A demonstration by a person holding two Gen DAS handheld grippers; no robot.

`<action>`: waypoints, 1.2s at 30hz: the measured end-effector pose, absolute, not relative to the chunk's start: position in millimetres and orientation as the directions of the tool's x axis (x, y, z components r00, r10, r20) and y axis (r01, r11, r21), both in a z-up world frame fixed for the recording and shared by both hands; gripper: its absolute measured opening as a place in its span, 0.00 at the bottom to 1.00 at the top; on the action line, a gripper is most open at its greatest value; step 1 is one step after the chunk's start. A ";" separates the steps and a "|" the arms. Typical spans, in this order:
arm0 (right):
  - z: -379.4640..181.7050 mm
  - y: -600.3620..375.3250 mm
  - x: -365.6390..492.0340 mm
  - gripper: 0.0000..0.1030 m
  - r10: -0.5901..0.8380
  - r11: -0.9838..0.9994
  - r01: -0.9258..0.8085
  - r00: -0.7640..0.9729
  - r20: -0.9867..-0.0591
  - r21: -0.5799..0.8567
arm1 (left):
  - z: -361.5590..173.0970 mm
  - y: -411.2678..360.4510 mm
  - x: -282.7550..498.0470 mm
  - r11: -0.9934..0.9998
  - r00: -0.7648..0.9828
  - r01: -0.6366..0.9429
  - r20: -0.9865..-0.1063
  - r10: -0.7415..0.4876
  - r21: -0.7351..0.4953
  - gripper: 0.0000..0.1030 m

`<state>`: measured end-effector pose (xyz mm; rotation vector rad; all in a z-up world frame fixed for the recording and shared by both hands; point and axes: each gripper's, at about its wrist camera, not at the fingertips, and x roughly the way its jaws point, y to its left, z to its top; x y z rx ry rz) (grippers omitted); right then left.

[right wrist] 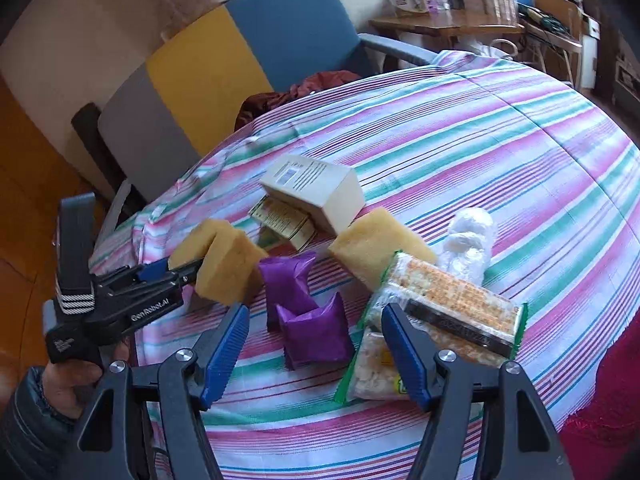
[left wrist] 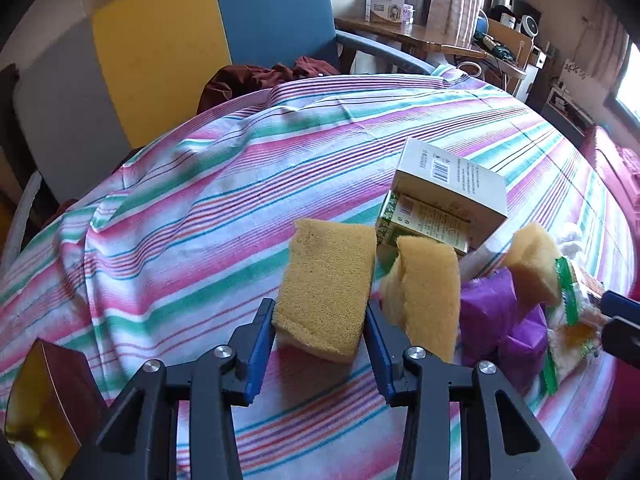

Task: Organize objects
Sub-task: 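Place the yellow sponge in the tray with the left gripper while the right grasps a purple sachet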

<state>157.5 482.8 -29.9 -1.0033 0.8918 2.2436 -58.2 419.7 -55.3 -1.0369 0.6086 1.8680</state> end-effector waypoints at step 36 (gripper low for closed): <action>-60.9 428.2 113.6 0.68 -0.117 -0.774 -0.520 -0.443 -0.889 0.362 | 14.4 185.7 -25.0 -0.649 -0.310 -0.730 -0.742 0.594 -0.215 0.43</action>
